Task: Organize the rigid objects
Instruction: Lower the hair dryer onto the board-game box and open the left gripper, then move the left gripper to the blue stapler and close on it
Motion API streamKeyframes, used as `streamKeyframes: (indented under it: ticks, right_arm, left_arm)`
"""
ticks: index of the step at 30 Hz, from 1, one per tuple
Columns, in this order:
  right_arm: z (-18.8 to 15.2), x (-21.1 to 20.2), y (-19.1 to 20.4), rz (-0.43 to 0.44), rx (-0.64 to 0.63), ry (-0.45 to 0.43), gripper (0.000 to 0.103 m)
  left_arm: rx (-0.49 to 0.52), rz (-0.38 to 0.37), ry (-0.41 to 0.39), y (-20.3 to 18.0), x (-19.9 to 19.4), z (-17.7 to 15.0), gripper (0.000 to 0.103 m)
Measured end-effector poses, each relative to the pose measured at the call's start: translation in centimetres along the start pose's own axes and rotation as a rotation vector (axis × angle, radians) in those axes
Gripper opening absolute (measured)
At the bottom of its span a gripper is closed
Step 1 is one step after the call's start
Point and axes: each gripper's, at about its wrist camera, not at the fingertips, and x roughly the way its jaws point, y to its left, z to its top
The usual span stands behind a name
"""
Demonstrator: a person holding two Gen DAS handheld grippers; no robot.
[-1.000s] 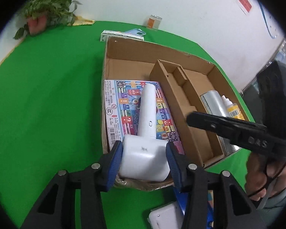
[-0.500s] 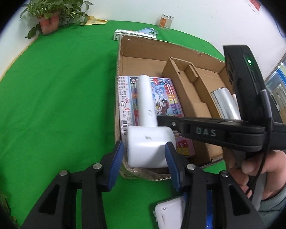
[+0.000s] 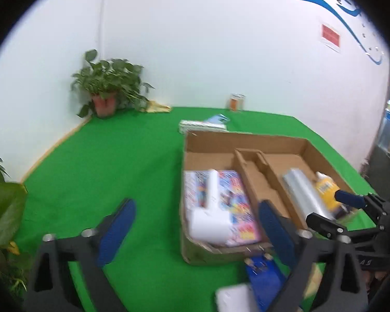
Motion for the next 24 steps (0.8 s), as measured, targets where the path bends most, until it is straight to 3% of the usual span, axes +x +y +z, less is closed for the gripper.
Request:
streamKeyframes:
  ticks: [1, 2, 3, 5, 6, 7, 8, 10, 16, 19, 24]
  right_arm:
    - [-1.2, -1.5, -0.1, -0.006, -0.019, -0.011, 0.037]
    - [-1.9, -2.4, -0.2, -0.021, -0.024, -0.005, 0.025]
    - [-2.6, -3.3, -0.3, -0.029, -0.015, -0.004, 0.022]
    - [-3.8, -5.1, -0.6, 0.012, -0.010, -0.026, 0.027]
    - [-4.4, -6.0, -0.5, 0.037, -0.019, -0.036, 0.052]
    - [-4.8, -6.7, -0.4, 0.055, -0.020, -0.047, 0.096]
    - [-5.6, -7.6, -0.9, 0.086, -0.007, -0.067, 0.102]
    - [-6.7, -8.5, -0.8, 0.127, 0.011, -0.069, 0.101]
    - [-10.2, -7.5, -0.5, 0.195, -0.001, 0.063, 0.101]
    - [-11.5, -6.0, -0.4, 0.193, -0.016, 0.135, 0.100]
    - [-12.7, -3.3, -1.4, 0.153, 0.000, 0.228, 0.092]
  left_arm:
    - [0.004, -0.003, 0.027, -0.4, 0.0, -0.3, 0.002]
    - [0.004, 0.007, 0.056, -0.7, 0.0, -0.6, 0.005]
    - [-0.001, 0.006, 0.062, -0.9, 0.0, -0.7, 0.005]
    - [-0.009, -0.035, 0.015, -1.4, -0.9, -1.0, 0.008]
    - [-0.011, -0.057, 0.002, -1.6, -1.3, -1.1, 0.040]
    - [-0.020, -0.086, 0.010, -2.0, -1.5, -1.2, 0.090]
    - [-0.038, -0.097, 0.010, -2.1, -1.9, -1.3, 0.103]
    - [-0.084, -0.146, 0.001, -2.3, -2.3, -1.7, 0.102]
    - [-0.191, -0.286, 0.225, -2.0, 0.9, -4.5, 0.102]
    - [-0.258, -0.338, 0.329, -1.8, 3.5, -6.4, 0.101]
    - [-0.301, -0.412, 0.422, -2.9, 6.7, -8.2, 0.094]
